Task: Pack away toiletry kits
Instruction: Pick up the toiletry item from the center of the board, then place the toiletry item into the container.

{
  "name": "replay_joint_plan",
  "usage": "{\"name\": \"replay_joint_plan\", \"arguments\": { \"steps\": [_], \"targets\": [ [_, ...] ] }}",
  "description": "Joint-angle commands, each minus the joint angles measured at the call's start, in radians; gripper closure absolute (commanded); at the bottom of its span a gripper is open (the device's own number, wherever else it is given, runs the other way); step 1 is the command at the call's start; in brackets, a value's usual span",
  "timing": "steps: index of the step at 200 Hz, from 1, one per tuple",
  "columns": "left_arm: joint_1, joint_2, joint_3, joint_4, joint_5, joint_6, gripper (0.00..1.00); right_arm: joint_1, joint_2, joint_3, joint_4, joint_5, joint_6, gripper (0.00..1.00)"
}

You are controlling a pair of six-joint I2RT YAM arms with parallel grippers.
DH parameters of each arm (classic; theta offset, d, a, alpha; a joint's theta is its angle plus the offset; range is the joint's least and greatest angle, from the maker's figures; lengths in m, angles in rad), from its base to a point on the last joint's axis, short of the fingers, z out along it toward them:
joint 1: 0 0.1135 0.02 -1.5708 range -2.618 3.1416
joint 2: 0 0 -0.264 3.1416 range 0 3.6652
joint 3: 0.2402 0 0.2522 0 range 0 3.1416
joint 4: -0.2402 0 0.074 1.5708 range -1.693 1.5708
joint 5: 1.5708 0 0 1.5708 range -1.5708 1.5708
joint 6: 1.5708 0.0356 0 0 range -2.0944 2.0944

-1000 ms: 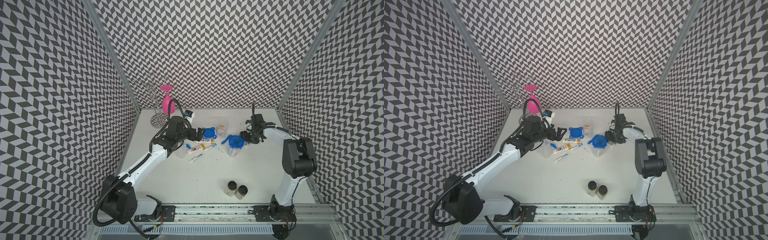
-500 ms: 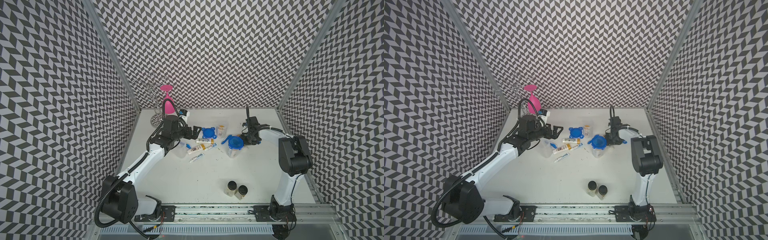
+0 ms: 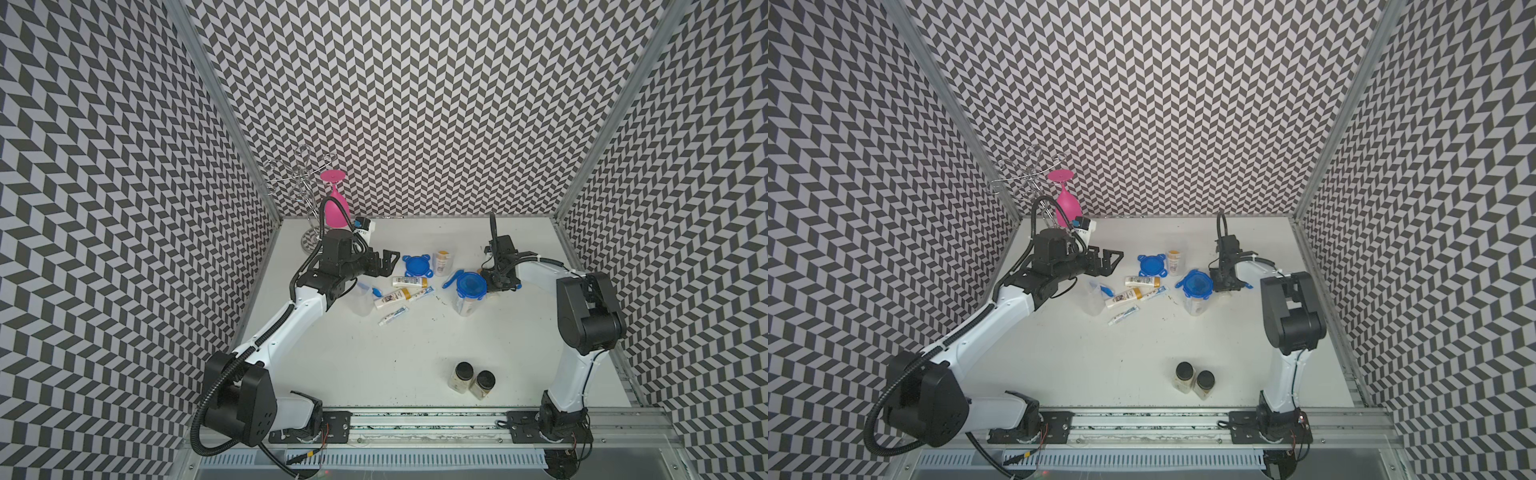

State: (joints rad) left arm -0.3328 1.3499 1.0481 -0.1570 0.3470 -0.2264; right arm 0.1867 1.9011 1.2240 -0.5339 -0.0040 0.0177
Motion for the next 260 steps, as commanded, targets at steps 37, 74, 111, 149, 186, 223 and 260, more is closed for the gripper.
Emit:
{"name": "replay_joint_plan", "arguments": {
  "steps": [37,74,111,149,186,223,260],
  "targets": [
    [0.001,0.1,0.161,-0.021,0.157,-0.11,0.01,0.002,-0.225,-0.07,0.124,-0.046,-0.021,0.9],
    [-0.022,0.238,0.335,-0.133,0.208,-0.151,0.01,0.003,-0.368,-0.109,0.2,-0.067,-0.04,0.91],
    [-0.081,0.348,0.505,-0.133,0.292,-0.238,0.01,0.032,-0.562,-0.168,0.303,-0.101,-0.083,0.9],
    [-0.181,0.481,0.655,-0.087,0.332,-0.279,0.0,0.093,-0.656,-0.197,0.335,-0.204,-0.081,0.9],
    [-0.244,0.537,0.682,-0.006,0.359,-0.318,0.01,0.142,-0.693,-0.213,0.367,-0.287,-0.067,0.9],
    [-0.272,0.564,0.674,0.029,0.401,-0.342,0.02,0.175,-0.68,-0.202,0.378,-0.316,-0.074,0.9],
    [-0.29,0.581,0.658,0.057,0.417,-0.359,0.17,0.186,-0.658,-0.185,0.387,-0.324,-0.083,0.9]
  ]
}}
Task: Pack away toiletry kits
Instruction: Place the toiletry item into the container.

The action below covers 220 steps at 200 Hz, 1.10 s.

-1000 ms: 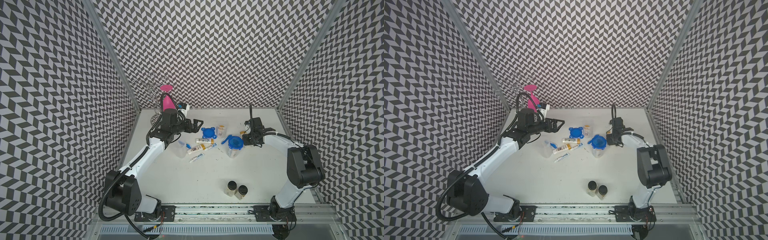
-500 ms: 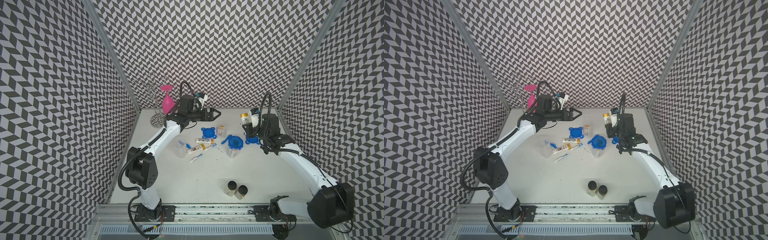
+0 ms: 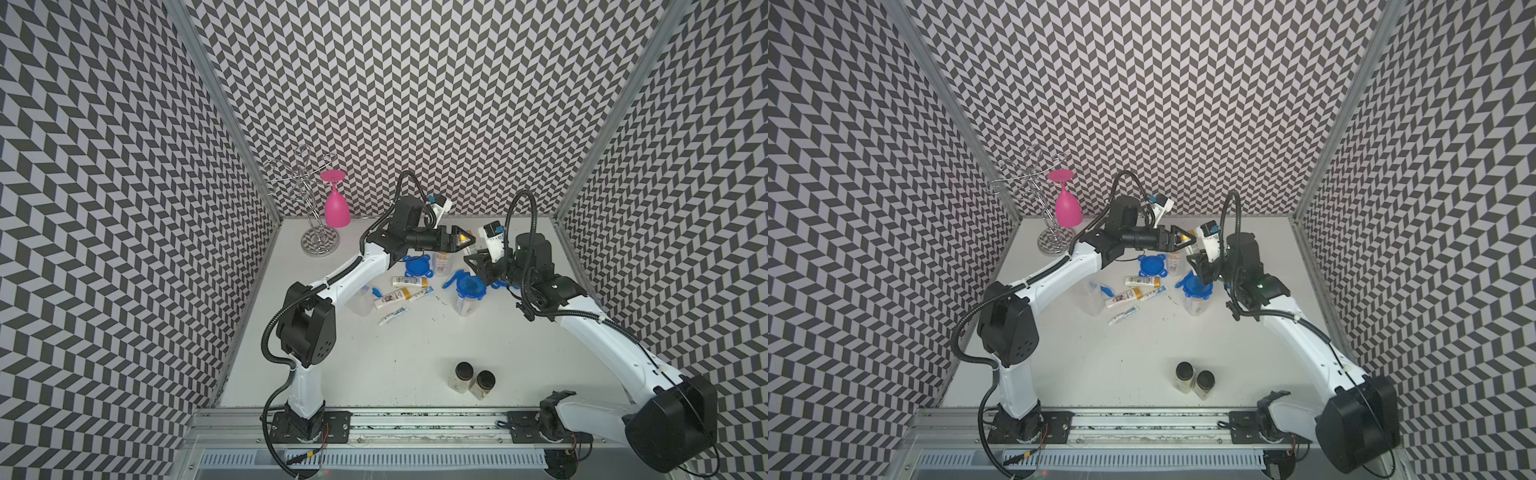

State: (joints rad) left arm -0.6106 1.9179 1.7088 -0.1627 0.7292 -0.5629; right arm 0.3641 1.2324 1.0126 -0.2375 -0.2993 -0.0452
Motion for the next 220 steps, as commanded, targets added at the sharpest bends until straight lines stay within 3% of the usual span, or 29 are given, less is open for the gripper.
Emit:
{"name": "replay_joint_plan", "arguments": {
  "steps": [1,21,76,102,119,149,170,220],
  "targets": [
    [-0.011,0.013,-0.004,0.066,0.036,-0.024,0.18,0.009,0.011,0.027,0.091,-0.029,-0.021,0.9],
    [-0.014,0.019,-0.008,0.1,0.062,-0.041,0.4,0.018,0.028,0.041,0.086,-0.015,-0.04,0.9],
    [0.0,0.055,0.032,0.056,0.107,-0.008,0.77,0.024,0.111,0.14,0.079,0.026,-0.094,0.88],
    [0.027,0.04,0.038,0.05,0.048,0.023,1.0,0.024,0.157,0.192,0.058,0.085,-0.085,0.64],
    [0.049,0.02,0.035,0.05,-0.055,0.084,1.0,0.024,0.151,0.193,0.052,0.164,-0.029,0.54],
    [0.057,0.01,0.055,0.046,-0.28,0.249,1.0,0.009,0.112,0.157,0.037,0.189,0.019,0.17],
    [0.057,0.027,0.056,0.085,-0.398,0.303,1.0,0.004,0.082,0.123,0.03,0.211,0.041,0.14],
    [0.034,0.104,0.068,0.21,-0.506,0.336,1.0,-0.028,0.081,0.131,0.008,0.223,0.066,0.13]
  ]
}}
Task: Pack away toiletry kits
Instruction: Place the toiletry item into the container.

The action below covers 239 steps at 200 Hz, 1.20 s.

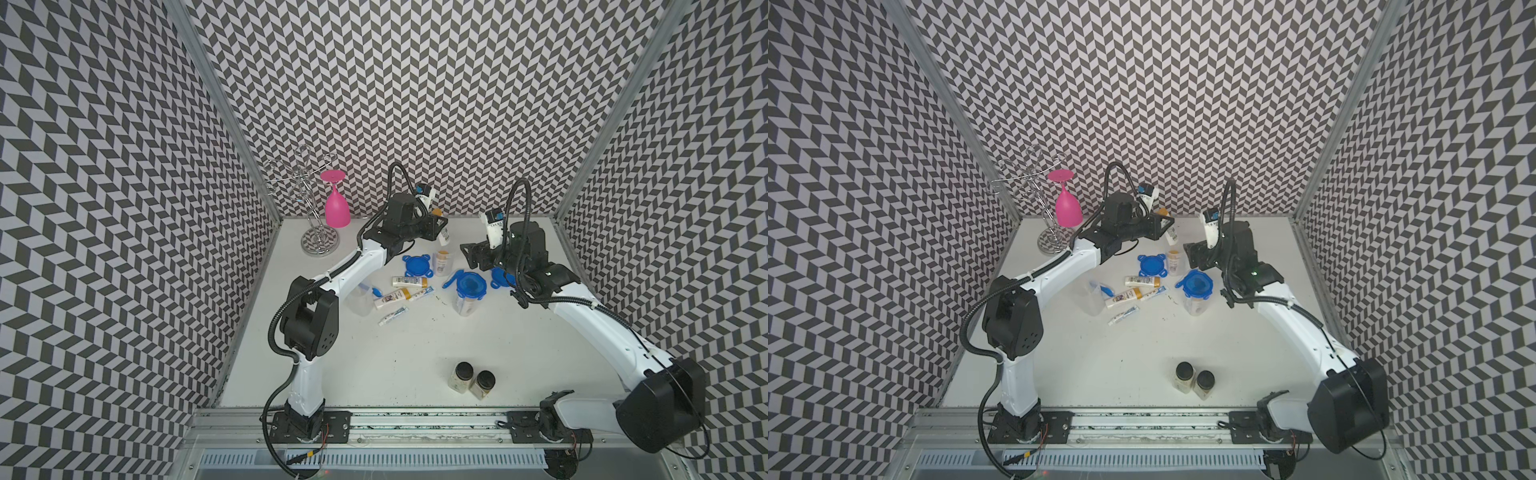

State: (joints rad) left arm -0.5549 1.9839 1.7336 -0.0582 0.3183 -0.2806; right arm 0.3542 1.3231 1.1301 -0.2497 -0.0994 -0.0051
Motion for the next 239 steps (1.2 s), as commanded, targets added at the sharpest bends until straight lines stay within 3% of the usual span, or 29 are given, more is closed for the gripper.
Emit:
{"name": "replay_joint_plan", "arguments": {
  "steps": [1,73,141,199,239],
  "targets": [
    [-0.023,0.04,0.044,0.107,-0.096,0.056,1.0,-0.019,-0.01,0.013,0.02,0.023,0.026,0.13],
    [-0.083,0.098,0.055,0.132,-0.232,0.2,1.0,-0.041,0.01,0.014,0.017,0.021,0.055,0.13],
    [-0.1,0.151,0.013,0.168,-0.314,0.248,1.0,-0.058,0.073,0.055,-0.02,-0.006,0.093,0.12],
    [-0.117,0.174,-0.02,0.165,-0.317,0.26,1.0,-0.067,0.093,0.085,-0.041,0.021,0.102,0.12],
    [-0.126,0.162,-0.026,0.163,-0.312,0.267,0.76,-0.08,0.118,0.1,-0.036,0.007,0.11,0.12]
  ]
}}
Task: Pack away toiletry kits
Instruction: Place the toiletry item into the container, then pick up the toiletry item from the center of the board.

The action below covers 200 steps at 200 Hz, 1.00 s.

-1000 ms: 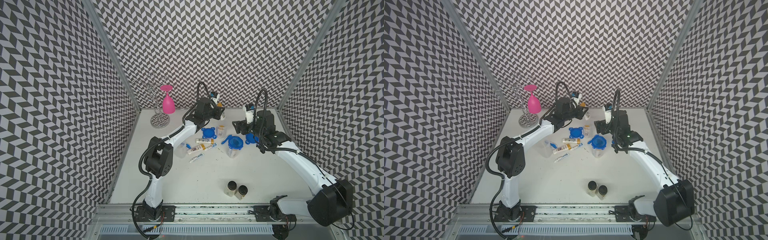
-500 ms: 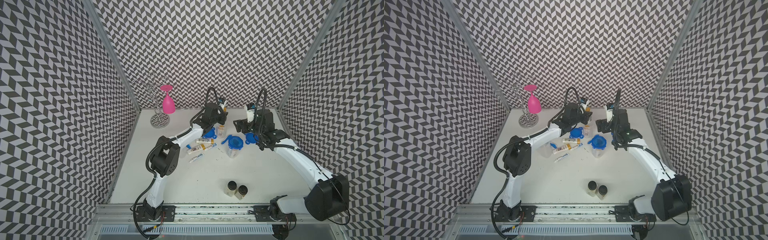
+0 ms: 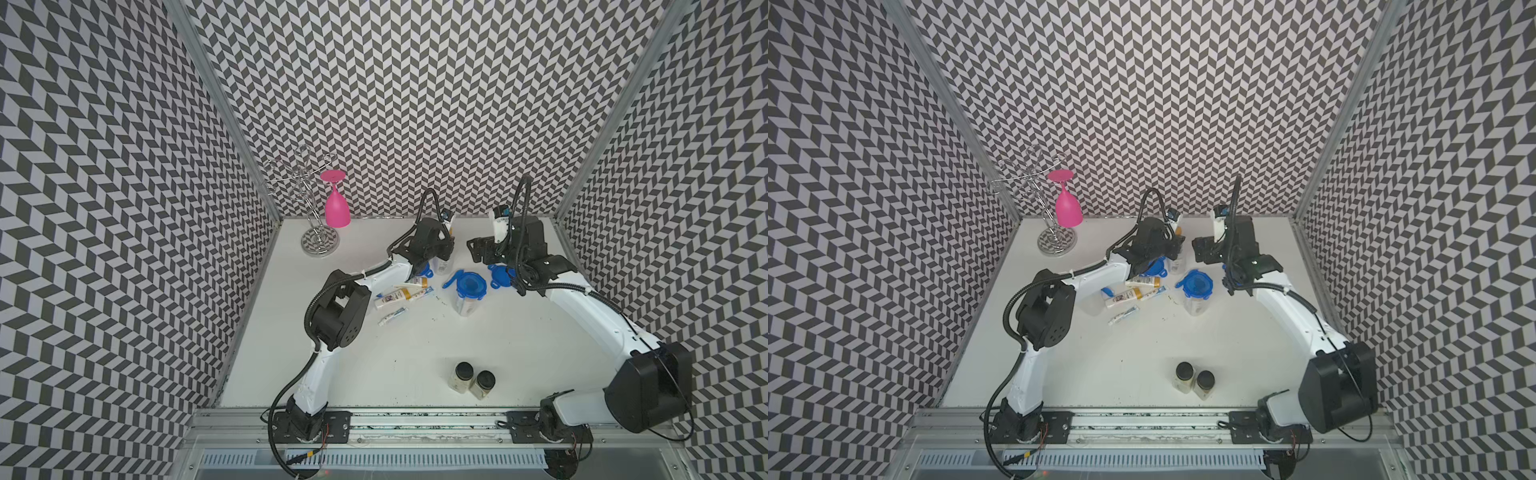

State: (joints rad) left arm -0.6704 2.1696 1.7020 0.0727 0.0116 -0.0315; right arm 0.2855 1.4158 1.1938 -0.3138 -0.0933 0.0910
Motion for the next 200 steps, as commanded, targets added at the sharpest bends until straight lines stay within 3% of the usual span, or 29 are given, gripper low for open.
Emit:
{"name": "replay_joint_plan", "arguments": {
  "steps": [1,28,83,107,137,167,200],
  "targets": [
    [-0.01,-0.024,0.006,0.032,-0.006,0.019,0.76,-0.011,0.026,0.037,0.028,0.0,0.015,0.13],
    [-0.013,-0.038,0.021,0.008,-0.01,0.026,0.59,-0.017,0.031,0.044,0.028,-0.006,0.021,0.13],
    [-0.012,-0.125,0.084,-0.073,-0.017,0.045,0.36,-0.033,-0.001,0.023,0.027,0.003,0.021,0.13],
    [-0.01,-0.213,0.07,-0.125,0.071,0.032,0.34,-0.033,-0.007,0.011,0.031,-0.006,0.029,0.13],
    [0.004,-0.29,0.029,-0.218,0.082,-0.002,0.36,-0.034,-0.006,0.004,0.04,-0.014,0.036,0.13],
    [0.065,-0.354,-0.073,-0.296,0.226,-0.054,0.38,-0.038,-0.022,-0.007,0.036,-0.013,0.032,0.13],
    [0.074,-0.348,-0.228,-0.369,0.242,-0.003,0.44,-0.051,-0.02,-0.026,0.045,-0.039,0.051,0.13]
  ]
}}
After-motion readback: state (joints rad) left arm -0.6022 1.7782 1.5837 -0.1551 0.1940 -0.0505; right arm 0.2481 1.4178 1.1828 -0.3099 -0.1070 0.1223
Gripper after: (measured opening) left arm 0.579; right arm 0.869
